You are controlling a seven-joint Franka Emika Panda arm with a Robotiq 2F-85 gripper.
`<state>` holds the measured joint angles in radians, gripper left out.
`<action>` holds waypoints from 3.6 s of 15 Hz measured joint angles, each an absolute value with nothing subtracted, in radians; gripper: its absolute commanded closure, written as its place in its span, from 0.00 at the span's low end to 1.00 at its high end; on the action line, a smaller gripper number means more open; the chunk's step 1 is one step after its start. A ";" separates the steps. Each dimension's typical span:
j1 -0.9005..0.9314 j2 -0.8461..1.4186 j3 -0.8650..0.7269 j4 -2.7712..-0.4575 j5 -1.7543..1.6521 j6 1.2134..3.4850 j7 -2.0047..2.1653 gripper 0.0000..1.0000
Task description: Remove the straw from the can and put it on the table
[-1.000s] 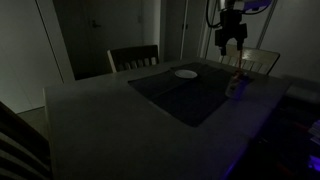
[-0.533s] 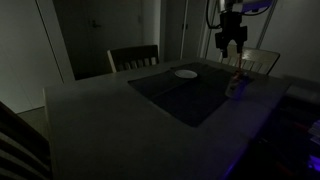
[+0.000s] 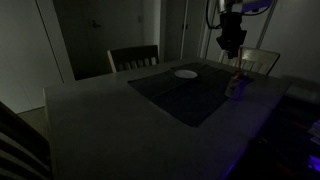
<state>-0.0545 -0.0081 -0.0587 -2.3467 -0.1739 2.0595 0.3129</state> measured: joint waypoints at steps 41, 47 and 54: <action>-0.027 0.043 -0.055 -2.259 -0.128 1.798 0.412 0.82; -0.027 0.043 -0.055 -2.244 -0.128 1.798 0.412 0.98; -0.027 0.043 -0.055 -2.236 -0.129 1.797 0.413 0.98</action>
<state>-0.0269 0.0433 -0.0554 -2.2356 -0.1288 1.7965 0.4134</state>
